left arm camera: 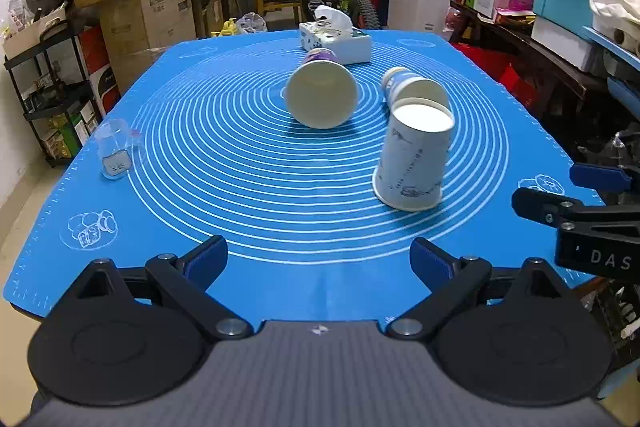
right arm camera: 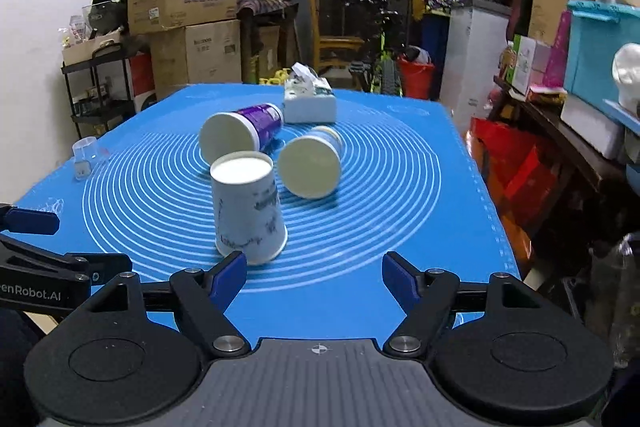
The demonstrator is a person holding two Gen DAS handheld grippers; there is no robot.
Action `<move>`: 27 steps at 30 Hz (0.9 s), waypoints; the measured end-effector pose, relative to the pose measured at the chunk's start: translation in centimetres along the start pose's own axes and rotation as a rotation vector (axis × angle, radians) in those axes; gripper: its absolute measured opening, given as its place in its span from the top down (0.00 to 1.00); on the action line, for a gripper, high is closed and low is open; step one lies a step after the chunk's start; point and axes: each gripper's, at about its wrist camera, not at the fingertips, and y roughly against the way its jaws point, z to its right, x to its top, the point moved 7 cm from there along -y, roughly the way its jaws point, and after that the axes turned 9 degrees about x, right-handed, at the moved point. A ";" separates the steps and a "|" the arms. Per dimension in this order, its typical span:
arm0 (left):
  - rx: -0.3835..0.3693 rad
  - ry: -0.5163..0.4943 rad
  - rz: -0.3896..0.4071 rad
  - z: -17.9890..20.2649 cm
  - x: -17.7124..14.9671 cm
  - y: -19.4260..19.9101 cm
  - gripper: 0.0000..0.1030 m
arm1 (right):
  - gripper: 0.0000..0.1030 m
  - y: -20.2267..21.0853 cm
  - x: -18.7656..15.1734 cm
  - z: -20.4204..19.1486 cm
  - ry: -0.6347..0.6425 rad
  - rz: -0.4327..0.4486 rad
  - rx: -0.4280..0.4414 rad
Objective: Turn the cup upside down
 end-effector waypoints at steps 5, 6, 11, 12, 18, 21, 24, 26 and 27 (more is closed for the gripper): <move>0.006 -0.017 -0.004 0.3 -0.4 0.2 0.06 | 0.24 0.6 -0.2 -0.2 0.016 0.002 0.000; 0.006 -0.019 -0.004 0.4 -0.5 0.3 0.06 | 0.24 0.7 -0.1 -0.3 0.019 0.002 -0.001; -0.002 -0.025 -0.010 0.6 -0.7 0.5 0.06 | 0.24 1.0 -0.1 -0.6 0.025 0.002 0.004; -0.002 -0.028 -0.010 0.7 -0.7 0.5 0.06 | 0.24 1.0 -0.1 -0.6 0.026 0.001 0.005; -0.006 -0.035 -0.010 1.0 -0.8 0.5 0.06 | 0.24 1.1 -0.4 -0.6 0.024 -0.003 0.002; -0.006 -0.033 -0.009 0.9 -0.8 0.5 0.06 | 0.24 1.0 -0.4 -0.5 0.021 -0.002 -0.003; -0.005 -0.032 -0.003 0.9 -0.7 0.6 0.06 | 0.24 1.0 -0.5 -0.5 0.022 -0.004 -0.004; -0.004 -0.032 -0.002 1.0 -0.7 0.6 0.06 | 0.24 0.9 -0.6 -0.5 0.023 -0.008 -0.003; -0.004 -0.031 -0.003 0.9 -0.7 0.6 0.06 | 0.24 0.9 -0.6 -0.4 0.023 -0.011 -0.001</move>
